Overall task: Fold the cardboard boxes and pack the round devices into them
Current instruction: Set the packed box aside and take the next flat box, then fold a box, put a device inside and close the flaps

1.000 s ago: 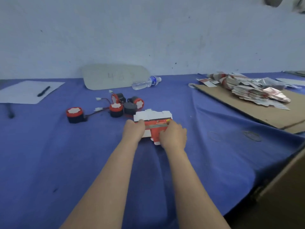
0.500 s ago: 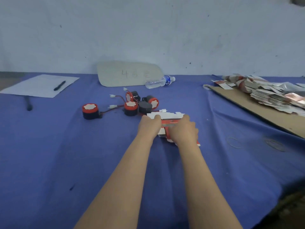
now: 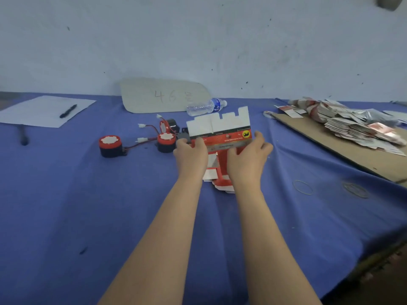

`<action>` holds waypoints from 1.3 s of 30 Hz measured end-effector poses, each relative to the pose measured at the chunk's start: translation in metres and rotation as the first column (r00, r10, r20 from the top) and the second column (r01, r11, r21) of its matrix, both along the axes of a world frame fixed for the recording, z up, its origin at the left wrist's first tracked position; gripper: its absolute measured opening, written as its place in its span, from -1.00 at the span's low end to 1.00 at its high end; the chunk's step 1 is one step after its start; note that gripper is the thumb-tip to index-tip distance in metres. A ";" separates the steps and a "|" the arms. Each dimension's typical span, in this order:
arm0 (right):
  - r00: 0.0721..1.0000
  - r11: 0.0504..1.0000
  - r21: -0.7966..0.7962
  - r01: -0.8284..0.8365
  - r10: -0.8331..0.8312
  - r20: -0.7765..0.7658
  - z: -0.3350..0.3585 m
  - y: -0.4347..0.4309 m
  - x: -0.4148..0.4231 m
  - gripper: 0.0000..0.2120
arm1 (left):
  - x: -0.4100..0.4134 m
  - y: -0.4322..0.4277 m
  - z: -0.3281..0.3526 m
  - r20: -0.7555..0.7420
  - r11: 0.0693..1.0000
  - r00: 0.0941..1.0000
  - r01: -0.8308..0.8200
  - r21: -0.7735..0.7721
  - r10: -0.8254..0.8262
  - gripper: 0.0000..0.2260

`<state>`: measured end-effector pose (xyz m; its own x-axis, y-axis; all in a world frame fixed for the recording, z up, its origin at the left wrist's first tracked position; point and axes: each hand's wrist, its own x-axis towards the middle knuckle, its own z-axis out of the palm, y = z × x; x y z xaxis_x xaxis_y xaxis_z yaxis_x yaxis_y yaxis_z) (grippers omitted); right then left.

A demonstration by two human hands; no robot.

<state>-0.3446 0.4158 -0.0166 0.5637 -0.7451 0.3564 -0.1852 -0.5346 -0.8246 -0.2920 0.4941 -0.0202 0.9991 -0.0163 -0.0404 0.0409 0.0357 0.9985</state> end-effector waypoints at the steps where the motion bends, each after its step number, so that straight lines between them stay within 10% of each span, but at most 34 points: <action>1: 0.997 1.000 -0.004 -0.026 0.026 0.066 0.004 0.005 0.003 -0.52 | 0.001 0.005 0.005 0.024 0.999 0.999 -0.032 -0.036 0.033 -0.70; 13: 0.804 0.770 0.280 -0.573 0.462 0.373 -0.006 0.117 0.056 -0.66 | 0.022 0.113 0.002 0.162 0.874 0.873 -0.414 -0.254 0.461 -0.71; 39: 0.786 0.769 0.191 -0.610 0.617 0.026 -0.060 0.118 0.070 -0.36 | 0.018 0.127 -0.043 0.259 0.984 0.953 -0.130 -0.125 0.159 -0.71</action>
<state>-0.2742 0.5335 -0.0770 0.9327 -0.2841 0.2222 0.0997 -0.3890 -0.9158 -0.2740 0.6213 -0.0630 0.9650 0.1390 0.2225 -0.2402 0.1269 0.9624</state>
